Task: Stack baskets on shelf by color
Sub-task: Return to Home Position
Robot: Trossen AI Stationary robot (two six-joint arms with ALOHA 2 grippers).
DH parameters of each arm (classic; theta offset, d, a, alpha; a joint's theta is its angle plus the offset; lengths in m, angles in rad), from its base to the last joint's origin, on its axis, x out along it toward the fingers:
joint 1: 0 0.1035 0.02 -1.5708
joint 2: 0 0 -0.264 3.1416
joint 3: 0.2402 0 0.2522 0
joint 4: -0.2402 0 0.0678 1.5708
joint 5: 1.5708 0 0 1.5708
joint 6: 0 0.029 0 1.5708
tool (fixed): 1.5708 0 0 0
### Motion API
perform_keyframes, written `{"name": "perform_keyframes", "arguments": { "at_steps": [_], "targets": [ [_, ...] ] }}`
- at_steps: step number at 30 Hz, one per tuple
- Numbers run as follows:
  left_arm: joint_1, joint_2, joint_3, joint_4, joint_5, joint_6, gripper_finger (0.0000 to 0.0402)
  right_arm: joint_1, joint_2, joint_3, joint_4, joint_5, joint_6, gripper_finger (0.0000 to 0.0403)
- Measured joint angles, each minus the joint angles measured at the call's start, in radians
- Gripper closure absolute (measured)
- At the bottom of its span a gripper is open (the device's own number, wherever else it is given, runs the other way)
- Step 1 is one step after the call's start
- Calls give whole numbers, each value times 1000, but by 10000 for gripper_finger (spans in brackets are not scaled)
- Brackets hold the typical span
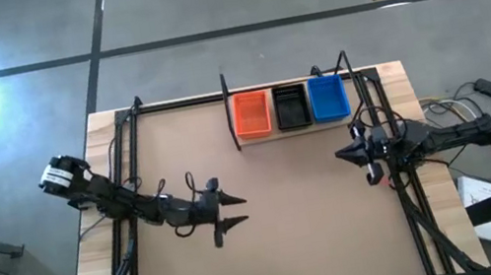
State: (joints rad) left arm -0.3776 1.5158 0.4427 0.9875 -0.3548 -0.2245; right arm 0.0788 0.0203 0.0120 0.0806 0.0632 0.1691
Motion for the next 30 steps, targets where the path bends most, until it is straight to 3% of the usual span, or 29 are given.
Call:
{"name": "perform_keyframes", "arguments": {
  "at_steps": [7,16,20,30],
  "targets": [
    [131,-164,-113,8,114,-2,213,-3,1,0,-39,52,14,394],
    [229,-647,-419,0,139,29,236,-3,15,0,-45,50,6,394],
    [236,-872,-426,-230,142,42,236,-3,15,0,-44,50,6,394],
    [312,-1287,-434,-662,213,157,236,-3,15,0,-45,50,6,394]
  ]
}}
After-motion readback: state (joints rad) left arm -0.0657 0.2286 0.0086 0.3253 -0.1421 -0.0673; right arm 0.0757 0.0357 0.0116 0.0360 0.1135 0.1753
